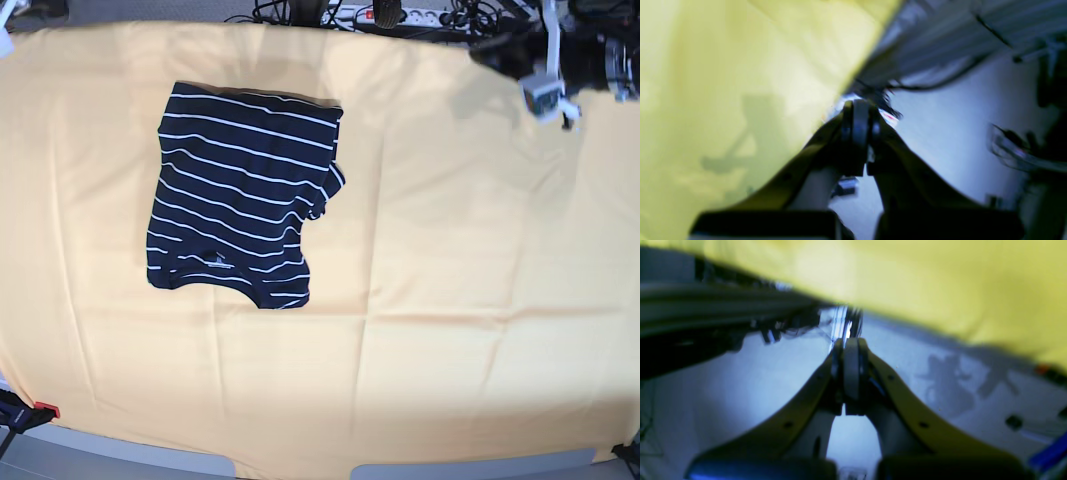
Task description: Fold the T-shirt properly
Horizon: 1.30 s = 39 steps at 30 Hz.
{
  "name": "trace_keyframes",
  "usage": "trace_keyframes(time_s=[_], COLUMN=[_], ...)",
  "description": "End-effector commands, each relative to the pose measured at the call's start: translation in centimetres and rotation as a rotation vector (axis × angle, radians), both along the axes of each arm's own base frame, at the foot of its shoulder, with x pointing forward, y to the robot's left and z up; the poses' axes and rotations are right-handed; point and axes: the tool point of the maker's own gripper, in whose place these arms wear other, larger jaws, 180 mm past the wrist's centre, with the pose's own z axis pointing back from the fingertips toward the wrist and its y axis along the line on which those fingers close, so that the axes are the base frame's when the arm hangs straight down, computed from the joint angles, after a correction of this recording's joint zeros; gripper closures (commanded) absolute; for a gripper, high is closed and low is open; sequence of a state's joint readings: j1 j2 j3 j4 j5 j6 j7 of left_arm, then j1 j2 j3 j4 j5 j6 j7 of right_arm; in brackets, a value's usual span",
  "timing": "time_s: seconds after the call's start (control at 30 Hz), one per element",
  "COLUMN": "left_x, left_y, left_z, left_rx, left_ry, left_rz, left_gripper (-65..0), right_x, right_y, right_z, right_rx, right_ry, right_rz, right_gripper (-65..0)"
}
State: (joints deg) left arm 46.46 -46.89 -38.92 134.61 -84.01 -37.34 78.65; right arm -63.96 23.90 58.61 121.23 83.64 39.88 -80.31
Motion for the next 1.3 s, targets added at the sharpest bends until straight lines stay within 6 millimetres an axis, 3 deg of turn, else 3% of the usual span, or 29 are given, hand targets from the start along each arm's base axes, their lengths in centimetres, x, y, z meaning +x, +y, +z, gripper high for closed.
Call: trace_keyframes(time_s=[0.0,0.17,0.27,0.43,0.53,0.57,0.77,1.03,1.13,1.27], left_x=[-1.1,-7.8,-11.2,-16.4,-18.6,-18.9,-19.1,-14.2,-13.6,-13.1], left_y=[0.1,-0.2,-0.1,0.0,-0.3,-0.3,-0.3,-2.2,-2.6,-1.6], left_z=[0.0,-1.4,-2.7,-7.0,-10.1,-11.3,-19.7,-28.7,-32.3,-36.5], left_rx=[0.000,-0.017,-0.011,-0.023,-0.049,-0.053,-0.005,-0.028,0.045,0.208], left_ry=[0.042,0.300,0.430,0.654,0.756,0.774,0.779,0.619,0.537,0.367], left_rz=[0.008,0.107,0.180,0.332,0.425,0.452,0.555,0.754,0.799,0.854], left_gripper=[0.0,0.0,0.0,0.0,0.0,0.0,0.0,0.0,0.0,0.0], right_x=[-0.6,-5.1,-6.3,-9.6,-12.3,-12.3,-12.0,-9.8,-9.0,-8.2], right_y=[0.2,0.5,1.2,4.1,5.0,5.3,7.5,11.9,13.3,14.1], right_z=[0.5,0.3,-0.6,-3.5,-6.2,-7.4,-15.7,-24.6,-27.4,-31.2], right_rx=[0.007,0.025,0.075,0.225,0.229,0.226,0.209,0.256,0.233,0.098], right_ry=[0.019,0.162,0.210,0.348,0.431,0.426,0.405,0.382,0.357,0.338], right_rz=[0.006,-0.022,-0.035,-0.056,-0.073,-0.077,-0.046,0.019,0.058,0.060], right_gripper=[0.0,0.0,0.0,0.0,0.0,0.0,0.0,0.0,0.0,0.0])
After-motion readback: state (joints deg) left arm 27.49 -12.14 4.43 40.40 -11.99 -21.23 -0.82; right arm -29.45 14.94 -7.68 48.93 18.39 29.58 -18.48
